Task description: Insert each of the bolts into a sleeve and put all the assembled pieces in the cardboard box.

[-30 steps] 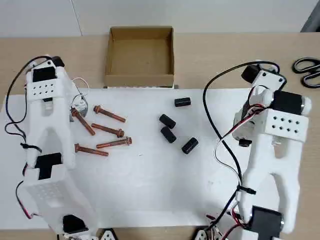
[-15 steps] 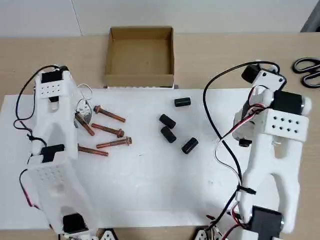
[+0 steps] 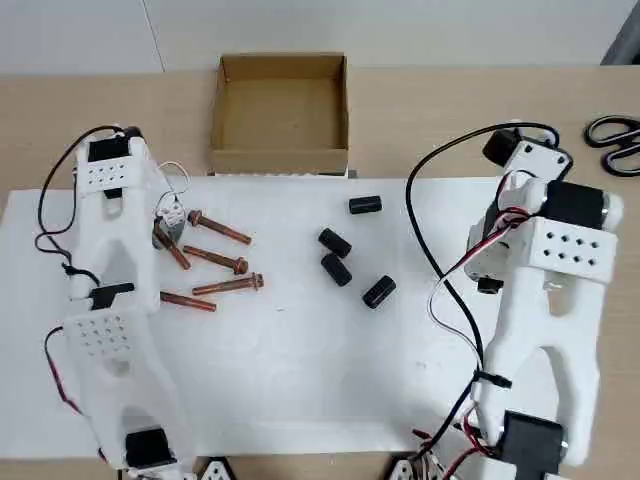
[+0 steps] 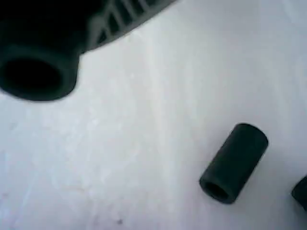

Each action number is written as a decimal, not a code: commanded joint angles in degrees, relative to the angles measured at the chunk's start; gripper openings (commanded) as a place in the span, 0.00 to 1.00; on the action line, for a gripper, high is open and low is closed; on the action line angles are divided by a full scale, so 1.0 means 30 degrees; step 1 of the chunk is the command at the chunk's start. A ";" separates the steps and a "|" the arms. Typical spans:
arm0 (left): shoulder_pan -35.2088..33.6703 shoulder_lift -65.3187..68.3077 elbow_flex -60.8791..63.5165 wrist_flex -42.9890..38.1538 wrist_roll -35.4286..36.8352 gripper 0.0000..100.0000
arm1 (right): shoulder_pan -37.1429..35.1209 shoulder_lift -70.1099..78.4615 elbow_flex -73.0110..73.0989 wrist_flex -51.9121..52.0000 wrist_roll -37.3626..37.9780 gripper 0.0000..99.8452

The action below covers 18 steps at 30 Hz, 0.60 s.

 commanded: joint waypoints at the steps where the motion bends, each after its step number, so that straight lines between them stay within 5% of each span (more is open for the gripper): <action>1: -0.0234 0.1172 -0.1333 -0.0264 -0.0234 0.00 | 0.0103 -0.0659 -0.0088 0.0103 0.0176 0.00; 18: -0.0088 0.0967 -0.6168 0.3458 -0.0557 0.01 | -0.1187 -0.0835 -0.0088 0.0132 0.0205 0.00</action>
